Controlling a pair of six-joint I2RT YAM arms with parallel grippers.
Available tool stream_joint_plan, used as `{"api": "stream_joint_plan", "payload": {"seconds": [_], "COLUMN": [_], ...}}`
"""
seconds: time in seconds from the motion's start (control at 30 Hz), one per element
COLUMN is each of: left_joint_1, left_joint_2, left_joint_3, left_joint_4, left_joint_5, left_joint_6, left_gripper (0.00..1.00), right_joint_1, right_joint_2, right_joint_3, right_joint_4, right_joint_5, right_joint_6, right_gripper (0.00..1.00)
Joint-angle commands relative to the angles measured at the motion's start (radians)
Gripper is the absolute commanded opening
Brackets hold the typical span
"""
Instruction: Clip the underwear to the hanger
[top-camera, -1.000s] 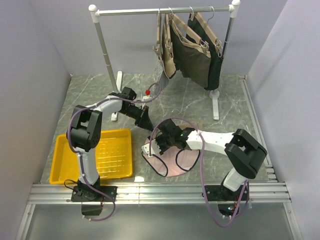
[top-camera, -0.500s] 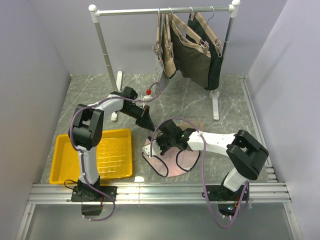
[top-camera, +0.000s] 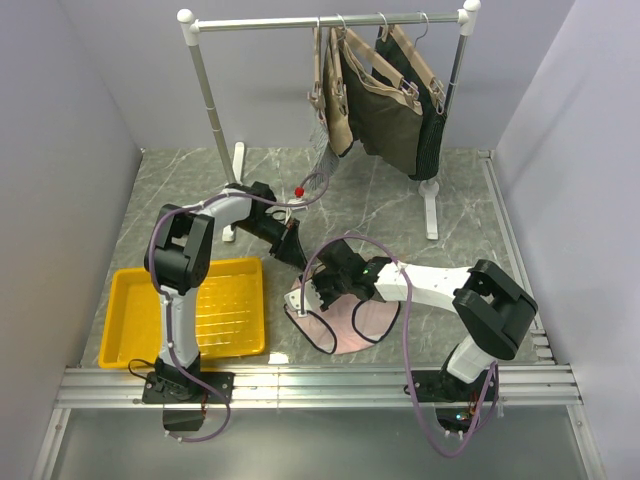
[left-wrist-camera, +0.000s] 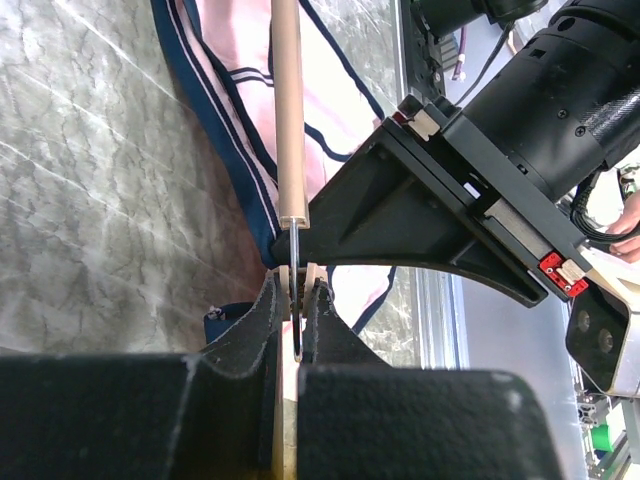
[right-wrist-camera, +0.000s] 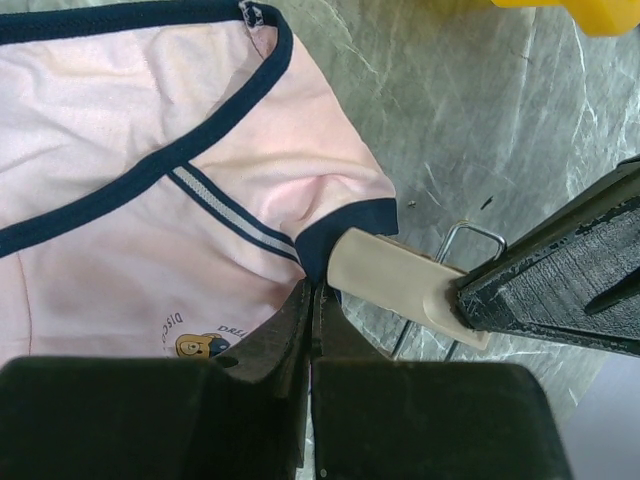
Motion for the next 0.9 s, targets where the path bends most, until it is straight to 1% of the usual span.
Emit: {"api": "stream_joint_plan", "payload": {"seconds": [0.0,0.1,0.17,0.23,0.27,0.4,0.5,0.6,0.7,0.87], "left_joint_1": [-0.005,-0.005,-0.005,-0.005,-0.008,-0.014,-0.015,-0.017,-0.019,-0.02], "left_joint_2": [-0.031,-0.046,-0.071,-0.085,-0.086,-0.071,-0.071,-0.086,-0.109,-0.134], "left_joint_3": [0.014,-0.006,-0.035,-0.056,-0.058,-0.032,-0.035,-0.052,-0.081,-0.116], "left_joint_4": [-0.015,0.03,0.097,0.131,0.131,0.046,0.036,0.06,0.125,0.177], "left_joint_5": [0.054,0.038,0.029,0.021,0.021,0.017,0.014,0.011,-0.002,-0.026], "left_joint_6": [0.045,0.018,-0.022,-0.056,-0.057,0.037,0.051,0.039,-0.001,-0.01], "left_gripper": [0.0,0.0,0.01,0.0,0.01,0.01,0.0,0.0,0.0,0.01], "right_joint_1": [0.004,0.004,0.003,0.003,0.004,0.003,0.001,0.0,-0.007,-0.01], "right_joint_2": [-0.035,-0.038,-0.042,-0.045,-0.045,-0.042,-0.039,-0.036,-0.036,-0.036], "right_joint_3": [0.021,0.023,0.023,0.024,0.026,0.031,0.038,0.05,0.066,0.066], "right_joint_4": [0.019,0.017,0.017,0.012,0.011,0.006,0.003,-0.003,-0.017,-0.021], "right_joint_5": [0.003,-0.001,-0.006,-0.006,-0.006,-0.003,-0.006,-0.009,-0.021,-0.024], "right_joint_6": [-0.023,-0.02,-0.021,-0.021,-0.015,-0.012,-0.004,0.014,0.029,0.034], "right_gripper": [0.0,0.0,0.0,0.0,0.0,0.0,0.0,0.0,0.0,0.0]}}
